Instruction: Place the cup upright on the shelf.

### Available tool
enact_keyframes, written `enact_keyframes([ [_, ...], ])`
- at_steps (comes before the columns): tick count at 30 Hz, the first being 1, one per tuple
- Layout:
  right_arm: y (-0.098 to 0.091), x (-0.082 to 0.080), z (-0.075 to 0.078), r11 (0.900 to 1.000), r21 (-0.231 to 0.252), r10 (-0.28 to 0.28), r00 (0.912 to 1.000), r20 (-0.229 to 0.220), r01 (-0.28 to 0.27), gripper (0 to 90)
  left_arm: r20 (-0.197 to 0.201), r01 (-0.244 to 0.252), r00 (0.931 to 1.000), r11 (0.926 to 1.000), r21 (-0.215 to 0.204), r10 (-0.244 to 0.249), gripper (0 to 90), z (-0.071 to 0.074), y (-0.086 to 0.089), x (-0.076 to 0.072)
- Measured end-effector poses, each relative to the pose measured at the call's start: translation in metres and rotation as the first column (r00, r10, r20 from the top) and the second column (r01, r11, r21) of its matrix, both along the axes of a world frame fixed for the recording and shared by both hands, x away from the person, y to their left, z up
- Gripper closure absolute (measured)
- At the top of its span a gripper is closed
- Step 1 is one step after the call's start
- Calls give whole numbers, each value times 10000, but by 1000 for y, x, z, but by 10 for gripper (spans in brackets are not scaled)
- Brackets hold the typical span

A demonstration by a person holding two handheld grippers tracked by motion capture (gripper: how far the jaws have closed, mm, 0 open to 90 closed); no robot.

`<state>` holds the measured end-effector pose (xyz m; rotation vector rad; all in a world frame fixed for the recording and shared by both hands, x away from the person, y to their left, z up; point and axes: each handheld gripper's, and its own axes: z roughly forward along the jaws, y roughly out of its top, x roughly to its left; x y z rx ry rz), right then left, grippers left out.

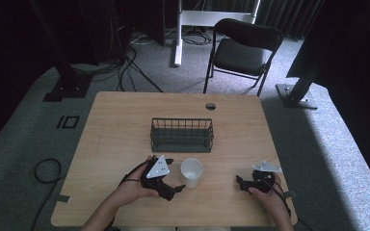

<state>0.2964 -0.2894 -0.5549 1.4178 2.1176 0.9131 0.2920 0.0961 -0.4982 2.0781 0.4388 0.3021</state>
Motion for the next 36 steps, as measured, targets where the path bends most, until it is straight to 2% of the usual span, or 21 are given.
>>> enact_keyframes([
  [5,0,0,0,10000,0,-1,10000,1,1,106,-57,137,9999,9999,54,-136,9,-2,-9,4],
  [12,0,0,0,10000,-1,2,10000,0,-2,106,21,50,10000,9999,133,-51,9,-4,-17,11],
  [15,0,0,0,10000,1,-1,10000,2,1,106,11,90,10000,9999,71,-90,9,-3,-23,13],
  [19,0,0,0,10000,0,2,10000,-1,-2,106,-102,382,9992,9992,-90,-383,9,-2,-31,14],
  [28,0,0,0,10000,-2,0,10000,-1,0,106,24,357,9994,9993,-93,-356,9,-5,-42,18],
  [31,0,0,0,10000,1,1,10000,0,-1,106,214,226,9995,9997,-33,-225,55,-6,-43,18],
  [36,0,0,0,10000,-1,1,10000,-2,-1,106,214,224,9995,9995,-210,-220,146,-8,-47,18],
])
